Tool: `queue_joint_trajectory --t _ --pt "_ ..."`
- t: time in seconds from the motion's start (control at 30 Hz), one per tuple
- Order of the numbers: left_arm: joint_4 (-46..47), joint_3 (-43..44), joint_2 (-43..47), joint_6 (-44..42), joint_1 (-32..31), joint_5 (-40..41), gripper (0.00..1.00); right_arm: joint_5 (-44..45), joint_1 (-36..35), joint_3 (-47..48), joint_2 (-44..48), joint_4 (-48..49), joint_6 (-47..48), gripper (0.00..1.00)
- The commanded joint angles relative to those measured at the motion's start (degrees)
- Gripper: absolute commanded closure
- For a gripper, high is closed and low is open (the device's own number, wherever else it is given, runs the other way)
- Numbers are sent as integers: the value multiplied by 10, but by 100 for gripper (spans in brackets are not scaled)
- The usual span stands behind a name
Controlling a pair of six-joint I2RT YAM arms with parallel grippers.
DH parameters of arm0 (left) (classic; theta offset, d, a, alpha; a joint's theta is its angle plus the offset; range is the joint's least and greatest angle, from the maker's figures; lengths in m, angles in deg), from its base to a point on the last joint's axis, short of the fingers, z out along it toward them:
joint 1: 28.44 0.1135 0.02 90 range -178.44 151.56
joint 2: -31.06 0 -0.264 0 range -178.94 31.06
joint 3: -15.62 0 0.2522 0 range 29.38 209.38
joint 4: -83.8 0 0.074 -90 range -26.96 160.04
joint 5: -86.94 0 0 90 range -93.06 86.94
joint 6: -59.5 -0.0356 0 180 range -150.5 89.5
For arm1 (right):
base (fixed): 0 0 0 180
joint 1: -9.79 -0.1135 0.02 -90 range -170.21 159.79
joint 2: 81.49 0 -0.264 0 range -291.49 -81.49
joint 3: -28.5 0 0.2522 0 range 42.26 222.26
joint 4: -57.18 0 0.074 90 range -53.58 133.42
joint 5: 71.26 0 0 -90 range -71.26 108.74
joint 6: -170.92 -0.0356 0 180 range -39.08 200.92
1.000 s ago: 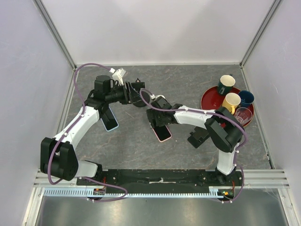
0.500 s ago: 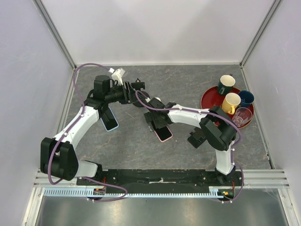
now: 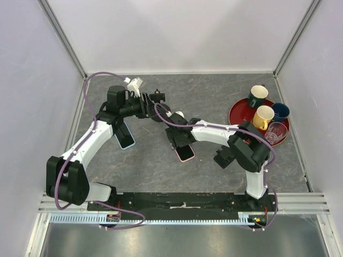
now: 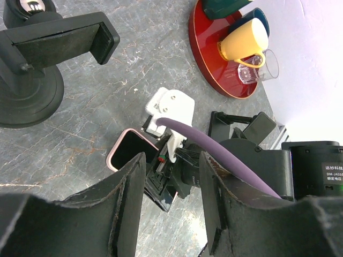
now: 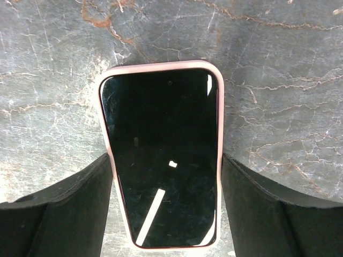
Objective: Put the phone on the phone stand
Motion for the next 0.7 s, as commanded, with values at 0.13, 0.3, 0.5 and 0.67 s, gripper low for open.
queue_joint_trajectory --t 0.13,0.3,0.5,0.67 --pt "12 19 14 7 -2 3 49 40 -9 -79 60 18 -11 99" --pt "10 19 18 10 -2 7 49 63 -9 -131 138 78 -40 100" --pt "12 18 16 8 -1 4 49 114 -3 -176 240 132 -77 100" --pt "19 28 -7 21 -2 -37 47 145 8 -251 358 196 -132 100"
